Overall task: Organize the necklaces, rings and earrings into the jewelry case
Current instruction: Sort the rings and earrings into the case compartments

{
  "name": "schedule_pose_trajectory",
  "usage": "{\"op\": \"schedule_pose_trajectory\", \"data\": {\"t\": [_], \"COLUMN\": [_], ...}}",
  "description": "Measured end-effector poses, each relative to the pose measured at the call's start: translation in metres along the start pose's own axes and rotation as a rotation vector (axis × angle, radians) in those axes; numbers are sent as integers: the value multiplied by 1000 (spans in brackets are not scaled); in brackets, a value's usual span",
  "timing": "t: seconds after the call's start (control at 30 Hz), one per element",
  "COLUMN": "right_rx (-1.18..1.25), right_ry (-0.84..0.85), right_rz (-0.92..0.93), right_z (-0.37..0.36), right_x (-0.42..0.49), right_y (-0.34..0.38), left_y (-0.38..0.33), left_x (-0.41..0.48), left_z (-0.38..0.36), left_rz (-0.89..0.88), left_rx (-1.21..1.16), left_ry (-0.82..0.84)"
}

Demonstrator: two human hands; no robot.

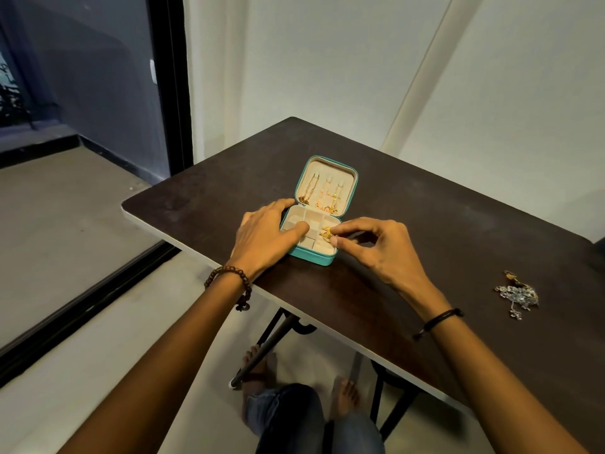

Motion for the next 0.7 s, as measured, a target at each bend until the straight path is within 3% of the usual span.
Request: {"op": "schedule_pose_trajectory", "data": {"t": [0.43, 0.7], "right_rx": [-286, -394], "right_ry": [126, 211], "right_rz": [209, 234], "right_z": [-15, -22], "right_x": [11, 12], "right_y": [31, 35], "left_y": [5, 6], "left_x": [1, 3], "left_z": [-2, -3], "left_rz": [-1, -9], "left_rx": [-16, -22], "left_ry": [-11, -15]}}
Point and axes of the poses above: each hand's wrist, its own x-axis towards the middle knuckle, its own z-axis out of the back of the hand, y = z × x, the point moved 10 cm from there along x, towards the middle knuckle
